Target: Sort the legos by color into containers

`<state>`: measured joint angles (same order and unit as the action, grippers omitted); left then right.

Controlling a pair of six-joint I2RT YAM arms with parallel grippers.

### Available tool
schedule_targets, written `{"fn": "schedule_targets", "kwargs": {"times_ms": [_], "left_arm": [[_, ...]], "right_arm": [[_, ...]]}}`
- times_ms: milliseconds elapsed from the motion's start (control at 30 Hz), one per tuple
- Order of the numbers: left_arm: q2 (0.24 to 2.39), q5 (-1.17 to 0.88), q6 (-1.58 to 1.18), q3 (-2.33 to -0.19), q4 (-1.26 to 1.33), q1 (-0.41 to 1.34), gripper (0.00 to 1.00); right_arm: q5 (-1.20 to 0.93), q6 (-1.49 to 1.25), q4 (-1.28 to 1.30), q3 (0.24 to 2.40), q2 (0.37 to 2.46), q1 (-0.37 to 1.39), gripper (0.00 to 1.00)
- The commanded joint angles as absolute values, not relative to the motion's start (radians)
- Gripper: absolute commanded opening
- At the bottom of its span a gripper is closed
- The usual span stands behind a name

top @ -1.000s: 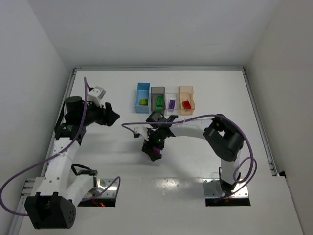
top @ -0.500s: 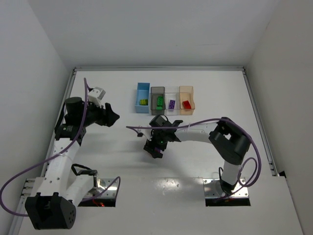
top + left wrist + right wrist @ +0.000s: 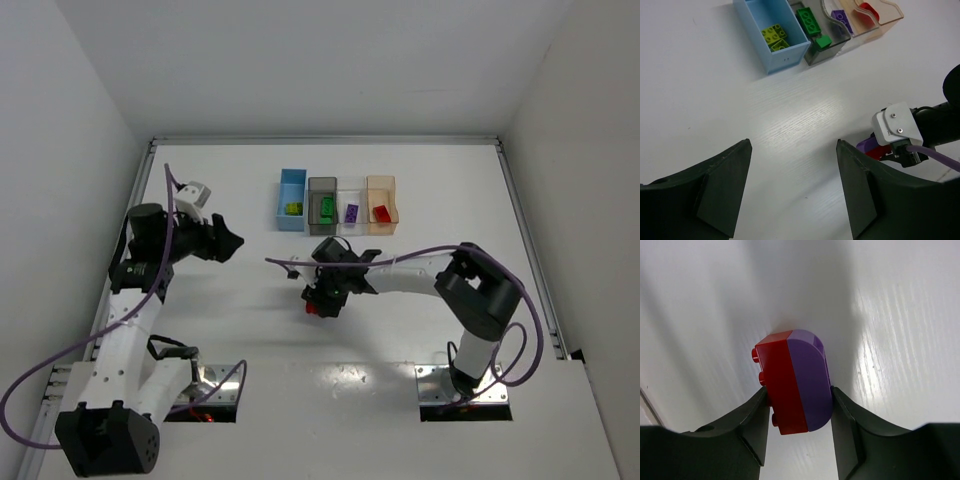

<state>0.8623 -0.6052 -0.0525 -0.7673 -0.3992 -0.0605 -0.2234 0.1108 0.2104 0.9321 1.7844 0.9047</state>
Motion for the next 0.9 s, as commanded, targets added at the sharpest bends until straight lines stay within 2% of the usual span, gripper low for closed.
{"fn": "schedule_targets", "kwargs": {"times_ms": [0,67,133,200,400,633,867], "left_arm": [[0.830,-0.728,-0.072,-0.755,-0.359,-0.098,0.75],[0.830,-0.784,-0.083,-0.755,-0.359,-0.098,0.76],[0.851,-0.895,-0.101,-0.755,-0.347,-0.098,0.81],[0.883,-1.044,-0.149,-0.764,-0.313,-0.098,0.81],[0.962,-1.198,-0.261,-0.773,-0.264,-0.109,0.81],[0.985,-1.264,-0.330,-0.733,-0.200,-0.109,0.81],[0.977,-1.243,-0.359,-0.732,-0.190,-0.109,0.81]], "right_arm": [[-0.212,0.101,0.213,0.907,1.723,0.888,0.04],[-0.177,0.126,0.200,0.907,1.663,0.888,0.03],[-0.141,0.156,0.178,0.907,1.611,0.888,0.02],[-0.141,0.179,0.213,0.983,1.611,0.888,0.02],[-0.098,0.273,0.288,1.078,1.600,0.899,0.01],[-0.098,0.382,0.408,1.230,1.644,0.928,0.00],[-0.077,0.448,0.422,1.244,1.606,0.937,0.00]]}}
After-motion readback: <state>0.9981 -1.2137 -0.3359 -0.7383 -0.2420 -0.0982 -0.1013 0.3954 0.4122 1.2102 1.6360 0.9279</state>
